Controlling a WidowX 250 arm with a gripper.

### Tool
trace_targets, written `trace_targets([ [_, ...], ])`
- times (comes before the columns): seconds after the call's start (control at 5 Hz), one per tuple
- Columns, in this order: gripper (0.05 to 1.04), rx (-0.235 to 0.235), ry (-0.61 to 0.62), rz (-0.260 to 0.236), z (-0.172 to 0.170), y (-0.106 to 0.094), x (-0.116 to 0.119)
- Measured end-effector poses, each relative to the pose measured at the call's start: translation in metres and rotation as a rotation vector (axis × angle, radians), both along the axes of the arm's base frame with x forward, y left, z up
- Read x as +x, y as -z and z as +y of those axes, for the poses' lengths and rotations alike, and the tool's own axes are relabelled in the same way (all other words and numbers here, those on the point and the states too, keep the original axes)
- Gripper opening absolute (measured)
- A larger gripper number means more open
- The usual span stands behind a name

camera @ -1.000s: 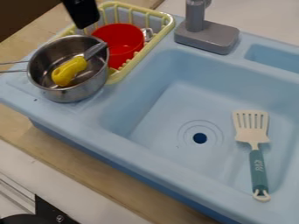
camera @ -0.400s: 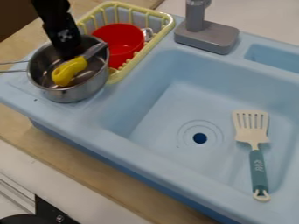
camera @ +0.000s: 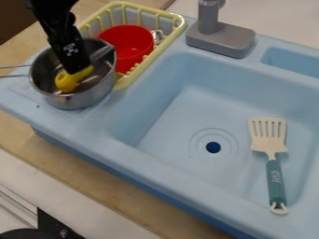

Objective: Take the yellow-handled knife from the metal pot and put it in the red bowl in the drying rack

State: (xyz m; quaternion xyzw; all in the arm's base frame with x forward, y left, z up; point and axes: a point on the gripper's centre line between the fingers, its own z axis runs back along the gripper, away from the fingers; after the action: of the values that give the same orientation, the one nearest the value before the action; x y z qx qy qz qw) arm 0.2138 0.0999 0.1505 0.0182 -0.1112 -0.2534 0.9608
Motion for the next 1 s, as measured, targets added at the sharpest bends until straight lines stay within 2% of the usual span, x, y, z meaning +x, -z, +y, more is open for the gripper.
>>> trace_targets([
  [0.6,0.999,0.008,0.018,0.029,-0.004,0.014,-0.003],
  [0.8,0.951,0.005,0.013,0.06,-0.004,0.021,-0.002],
  [1.0,0.682,0.008,0.02,0.071,-0.006,0.023,-0.001],
])
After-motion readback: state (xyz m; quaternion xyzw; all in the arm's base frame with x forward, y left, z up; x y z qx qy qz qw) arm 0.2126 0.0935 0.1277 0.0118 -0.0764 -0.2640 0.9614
